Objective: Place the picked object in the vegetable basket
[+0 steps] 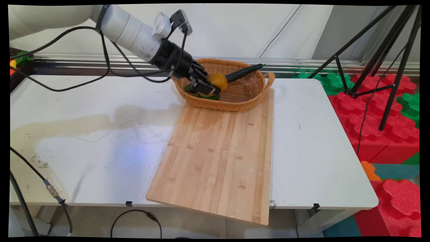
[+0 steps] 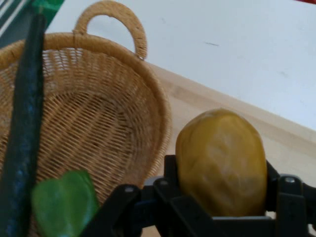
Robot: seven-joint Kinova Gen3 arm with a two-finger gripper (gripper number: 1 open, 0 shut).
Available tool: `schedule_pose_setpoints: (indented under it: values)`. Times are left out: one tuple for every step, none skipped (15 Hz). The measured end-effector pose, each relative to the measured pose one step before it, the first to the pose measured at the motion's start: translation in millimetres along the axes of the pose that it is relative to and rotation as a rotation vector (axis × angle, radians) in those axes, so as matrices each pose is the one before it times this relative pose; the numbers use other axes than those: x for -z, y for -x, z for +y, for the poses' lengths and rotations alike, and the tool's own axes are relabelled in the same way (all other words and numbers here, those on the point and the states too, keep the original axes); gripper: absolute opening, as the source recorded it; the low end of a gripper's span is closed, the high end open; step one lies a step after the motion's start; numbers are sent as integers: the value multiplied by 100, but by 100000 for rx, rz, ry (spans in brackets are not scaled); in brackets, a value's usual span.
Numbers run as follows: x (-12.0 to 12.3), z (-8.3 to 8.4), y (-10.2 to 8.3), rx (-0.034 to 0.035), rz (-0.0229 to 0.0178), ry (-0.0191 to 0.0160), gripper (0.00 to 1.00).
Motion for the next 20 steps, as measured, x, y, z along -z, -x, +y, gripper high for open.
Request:
schedule_pose_setpoints:
  values:
    - [-71,-387,-227,464,456,-659,0]
    - [-199,-567,-301,693,505,-921,0]
    - [-374,-614,-320,508,381,-982,0]
    - [-516,-546,-294,344,187,-775,0]
    - [-494,-424,-145,374,14,-668,0]
    - [-694,-430,-161,357,-84,-696,0]
    - [-761,-364,-134,411,-205,-665,0]
    - [-719,-274,-76,430,-309,-686,0]
    - [-922,-257,-74,584,-483,-751,0]
    - [-955,-195,-61,629,-533,-705,0]
    - [-862,-105,-65,540,-476,-481,0]
    - [-991,-66,-54,788,-570,-510,0]
    - [-832,-14,-53,744,-484,-356,0]
    - [-920,9,-22,1027,-687,-430,0]
    - [-496,11,3,593,-447,-255,0]
    - [-707,31,-4,898,-626,-338,0]
    - [-706,10,39,975,-680,-437,0]
    - [-536,0,46,738,-517,-393,0]
    - [-506,-30,47,722,-315,-468,0]
    - [-264,-25,25,301,-130,-251,0]
